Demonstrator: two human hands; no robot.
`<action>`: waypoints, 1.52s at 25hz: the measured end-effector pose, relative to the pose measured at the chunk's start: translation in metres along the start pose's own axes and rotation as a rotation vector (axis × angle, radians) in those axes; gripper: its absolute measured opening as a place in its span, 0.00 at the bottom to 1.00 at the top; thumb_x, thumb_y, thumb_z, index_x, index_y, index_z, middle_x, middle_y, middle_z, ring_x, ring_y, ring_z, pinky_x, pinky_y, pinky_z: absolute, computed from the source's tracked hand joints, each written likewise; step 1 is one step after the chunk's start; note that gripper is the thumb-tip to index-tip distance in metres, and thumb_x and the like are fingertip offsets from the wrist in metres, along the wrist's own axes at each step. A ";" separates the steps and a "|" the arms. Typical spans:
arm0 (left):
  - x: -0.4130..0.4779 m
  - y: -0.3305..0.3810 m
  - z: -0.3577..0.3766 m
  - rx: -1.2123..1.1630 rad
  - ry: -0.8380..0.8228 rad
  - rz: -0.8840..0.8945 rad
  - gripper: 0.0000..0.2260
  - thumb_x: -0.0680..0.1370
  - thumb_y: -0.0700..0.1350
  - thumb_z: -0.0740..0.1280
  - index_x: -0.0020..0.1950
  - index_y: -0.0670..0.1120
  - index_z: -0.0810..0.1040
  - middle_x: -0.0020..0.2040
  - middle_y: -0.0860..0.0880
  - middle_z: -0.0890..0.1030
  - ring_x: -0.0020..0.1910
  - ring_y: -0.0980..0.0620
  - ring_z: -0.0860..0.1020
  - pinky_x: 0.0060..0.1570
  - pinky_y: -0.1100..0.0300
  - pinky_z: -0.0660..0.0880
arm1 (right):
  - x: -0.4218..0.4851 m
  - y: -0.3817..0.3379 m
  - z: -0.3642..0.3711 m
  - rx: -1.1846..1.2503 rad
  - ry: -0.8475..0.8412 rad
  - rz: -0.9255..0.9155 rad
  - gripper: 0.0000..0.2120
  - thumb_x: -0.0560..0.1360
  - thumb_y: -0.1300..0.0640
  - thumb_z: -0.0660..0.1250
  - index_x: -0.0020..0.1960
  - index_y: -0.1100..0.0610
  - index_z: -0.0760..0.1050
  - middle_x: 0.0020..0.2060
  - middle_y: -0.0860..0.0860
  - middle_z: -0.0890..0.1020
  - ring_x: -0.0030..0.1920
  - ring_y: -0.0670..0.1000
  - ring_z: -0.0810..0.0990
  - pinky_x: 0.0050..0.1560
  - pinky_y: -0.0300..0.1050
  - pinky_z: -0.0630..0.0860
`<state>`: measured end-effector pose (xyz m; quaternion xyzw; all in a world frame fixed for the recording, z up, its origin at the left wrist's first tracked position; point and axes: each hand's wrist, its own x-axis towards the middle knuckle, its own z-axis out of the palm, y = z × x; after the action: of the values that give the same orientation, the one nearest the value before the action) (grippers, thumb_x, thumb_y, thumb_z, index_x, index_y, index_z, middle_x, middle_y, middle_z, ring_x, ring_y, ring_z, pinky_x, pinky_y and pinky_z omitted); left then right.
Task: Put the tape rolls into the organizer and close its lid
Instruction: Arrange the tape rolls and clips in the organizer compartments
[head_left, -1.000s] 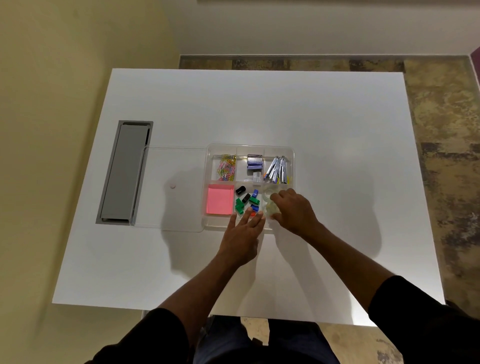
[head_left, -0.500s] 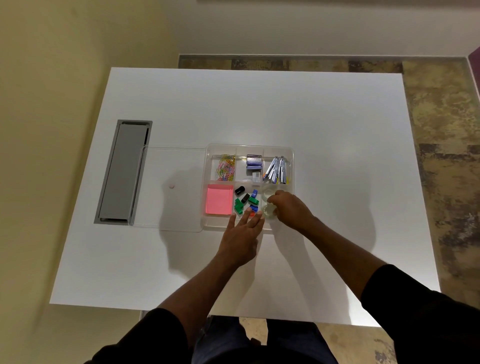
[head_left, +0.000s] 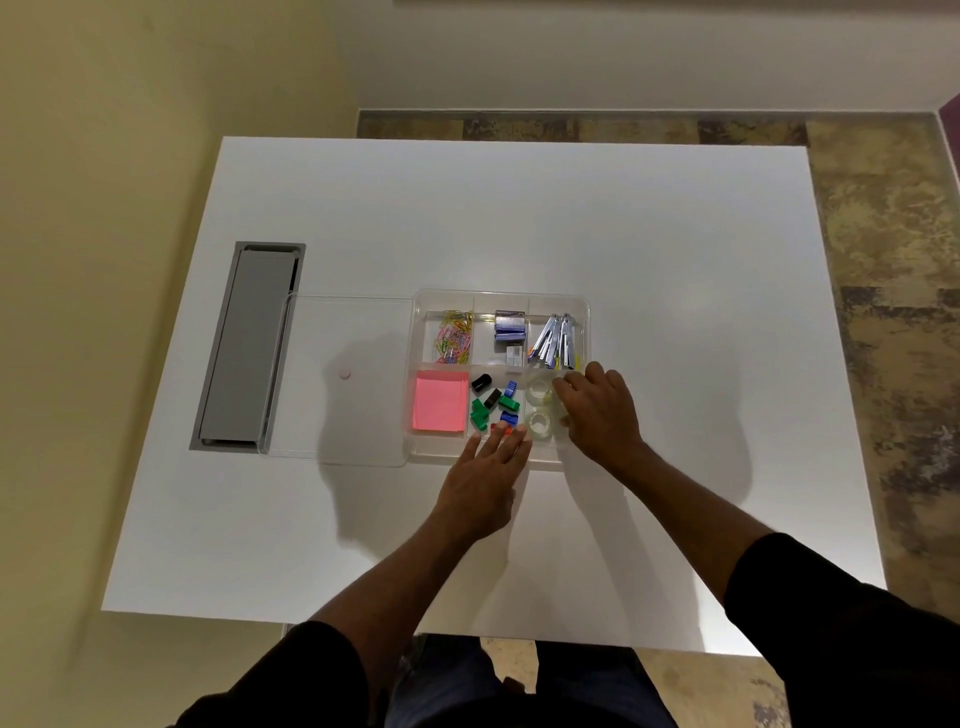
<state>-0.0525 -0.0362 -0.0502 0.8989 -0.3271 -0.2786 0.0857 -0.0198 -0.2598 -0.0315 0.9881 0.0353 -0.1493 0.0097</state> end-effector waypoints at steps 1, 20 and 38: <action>-0.001 -0.001 0.002 0.006 -0.007 0.004 0.40 0.83 0.45 0.69 0.88 0.47 0.47 0.90 0.45 0.48 0.89 0.42 0.45 0.85 0.42 0.44 | 0.000 -0.001 0.001 -0.018 -0.008 -0.010 0.19 0.82 0.54 0.69 0.72 0.57 0.75 0.66 0.55 0.83 0.64 0.57 0.77 0.62 0.52 0.74; -0.002 -0.004 0.005 0.016 -0.033 0.012 0.41 0.84 0.45 0.68 0.88 0.48 0.44 0.90 0.45 0.45 0.89 0.43 0.43 0.85 0.42 0.42 | 0.005 -0.004 0.005 -0.115 -0.009 -0.019 0.11 0.82 0.60 0.63 0.61 0.60 0.80 0.55 0.57 0.86 0.56 0.58 0.80 0.57 0.52 0.74; -0.002 -0.001 -0.001 0.024 -0.030 0.007 0.40 0.84 0.43 0.68 0.89 0.48 0.46 0.90 0.46 0.47 0.89 0.43 0.45 0.84 0.43 0.41 | 0.022 -0.023 -0.005 0.058 -0.048 0.079 0.20 0.80 0.55 0.73 0.70 0.58 0.76 0.62 0.58 0.85 0.61 0.57 0.83 0.54 0.51 0.83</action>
<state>-0.0527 -0.0336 -0.0491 0.8944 -0.3348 -0.2880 0.0709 0.0004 -0.2350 -0.0336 0.9847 -0.0084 -0.1734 -0.0121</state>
